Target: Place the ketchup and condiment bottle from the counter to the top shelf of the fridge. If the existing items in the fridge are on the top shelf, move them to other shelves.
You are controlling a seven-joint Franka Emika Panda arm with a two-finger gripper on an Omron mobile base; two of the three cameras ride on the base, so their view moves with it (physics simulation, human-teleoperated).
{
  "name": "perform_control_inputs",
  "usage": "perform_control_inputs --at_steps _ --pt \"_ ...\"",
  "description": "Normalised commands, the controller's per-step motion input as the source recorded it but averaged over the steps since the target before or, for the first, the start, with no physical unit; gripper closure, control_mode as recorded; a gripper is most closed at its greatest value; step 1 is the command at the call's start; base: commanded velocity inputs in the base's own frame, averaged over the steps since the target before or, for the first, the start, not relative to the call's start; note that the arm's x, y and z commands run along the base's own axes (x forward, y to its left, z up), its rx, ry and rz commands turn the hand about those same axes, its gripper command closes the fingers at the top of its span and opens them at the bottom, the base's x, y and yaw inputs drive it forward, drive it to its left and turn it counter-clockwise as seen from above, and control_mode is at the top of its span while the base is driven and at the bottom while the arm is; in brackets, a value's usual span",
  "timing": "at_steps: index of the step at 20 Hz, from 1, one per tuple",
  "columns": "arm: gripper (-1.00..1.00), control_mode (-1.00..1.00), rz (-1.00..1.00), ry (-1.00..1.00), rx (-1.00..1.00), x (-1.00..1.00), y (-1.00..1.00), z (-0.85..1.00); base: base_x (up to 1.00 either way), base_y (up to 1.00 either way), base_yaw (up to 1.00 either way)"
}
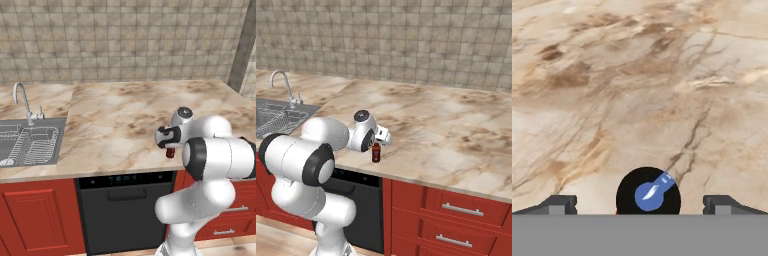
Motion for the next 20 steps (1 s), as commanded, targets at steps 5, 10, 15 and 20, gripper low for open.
perform_control_inputs --at_steps 5,10,15,20 --pt "1.0 -1.0 0.0 -0.02 0.0 0.09 -0.03 -0.08 0.0 0.0 0.0" --pt "1.0 -1.0 0.0 -0.04 0.0 0.01 -0.04 -0.01 0.0 0.0 0.0" --pt "1.0 -1.0 0.0 0.01 0.0 -0.06 0.0 0.05 0.0 0.0 0.0" --pt "1.0 -1.0 0.0 -0.18 0.0 -0.64 0.0 0.81 0.0 0.0 0.0"
